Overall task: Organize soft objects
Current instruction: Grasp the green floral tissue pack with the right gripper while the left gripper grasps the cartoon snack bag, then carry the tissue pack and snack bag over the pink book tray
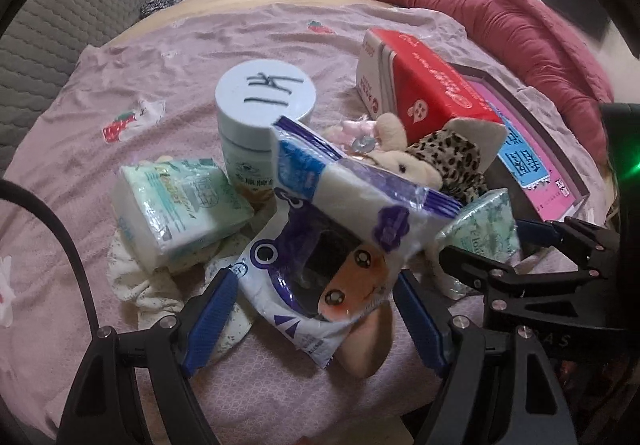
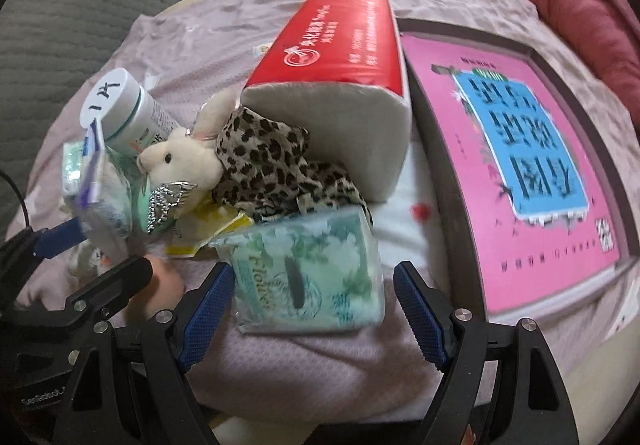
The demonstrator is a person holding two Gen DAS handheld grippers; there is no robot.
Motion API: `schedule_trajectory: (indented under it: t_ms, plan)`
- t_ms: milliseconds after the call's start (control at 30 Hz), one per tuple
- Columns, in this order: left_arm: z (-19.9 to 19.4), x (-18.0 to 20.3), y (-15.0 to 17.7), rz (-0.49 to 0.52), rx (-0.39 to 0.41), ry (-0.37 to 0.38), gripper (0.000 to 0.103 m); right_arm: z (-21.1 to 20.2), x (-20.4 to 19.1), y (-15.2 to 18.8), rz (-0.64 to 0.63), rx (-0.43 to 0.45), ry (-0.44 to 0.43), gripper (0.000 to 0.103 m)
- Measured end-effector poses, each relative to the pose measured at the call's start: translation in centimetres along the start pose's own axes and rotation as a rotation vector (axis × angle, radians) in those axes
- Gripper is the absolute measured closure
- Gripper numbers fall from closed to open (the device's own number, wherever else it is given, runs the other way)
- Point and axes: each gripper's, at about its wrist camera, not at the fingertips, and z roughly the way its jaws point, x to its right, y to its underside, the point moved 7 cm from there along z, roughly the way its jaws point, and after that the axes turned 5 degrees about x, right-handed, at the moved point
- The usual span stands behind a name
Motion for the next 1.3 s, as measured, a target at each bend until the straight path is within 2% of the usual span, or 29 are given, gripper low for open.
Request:
schedule_trajectory:
  t_ms: [167, 267, 333, 400, 500, 600, 667, 900, 1167, 1300]
  plan:
    - [0.7, -0.8, 0.3, -0.026, -0.02, -0.01, 0.023, 0.3, 0.0, 0.2, -0.008, 0.004, -0.005, 0.021]
    - [1.0, -1.5, 0.3, -0.062, -0.03, 0.001, 0.024, 0.1, 0.3, 0.3, 0.013, 0.007, -0.026, 0.028]
    - [1.0, -1.7, 0.3, -0.08, -0.029, 0.012, 0.032, -0.1, 0.5, 0.4, 0.027, 0.011, -0.04, 0.034]
    - [1.1, -1.9, 0.3, -0.094, -0.029, 0.04, 0.035, -0.3, 0.8, 0.5, 0.039, 0.017, -0.043, 0.037]
    - [0.9, -2.0, 0.2, -0.102, -0.027, 0.042, 0.041, -0.8, 1.6, 0.6, 0.081, 0.03, -0.052, 0.039]
    - [0.3, -1.8, 0.0, -0.086, -0.004, 0.035, 0.051, -1.9, 2.8, 0.5, 0.138, 0.065, -0.061, 0.04]
    - [-0.4, -1.7, -0.3, -0.082, 0.018, 0.04, 0.052, -2.9, 3.6, 0.5, 0.172, 0.099, -0.069, 0.04]
    - [-2.6, -1.7, -1.2, -0.107, 0.08, 0.075, 0.068, -5.6, 3.9, -0.4, 0.193, 0.201, -0.08, 0.04]
    - [-4.6, -1.8, -1.4, -0.128, 0.115, 0.086, 0.074, -7.2, 3.3, -0.9, 0.17, 0.267, -0.079, 0.04]
    - [-6.4, -1.2, -1.8, -0.113, 0.16, 0.088, 0.074, -8.3, 3.6, -1.2, 0.176, 0.315, -0.076, 0.04]
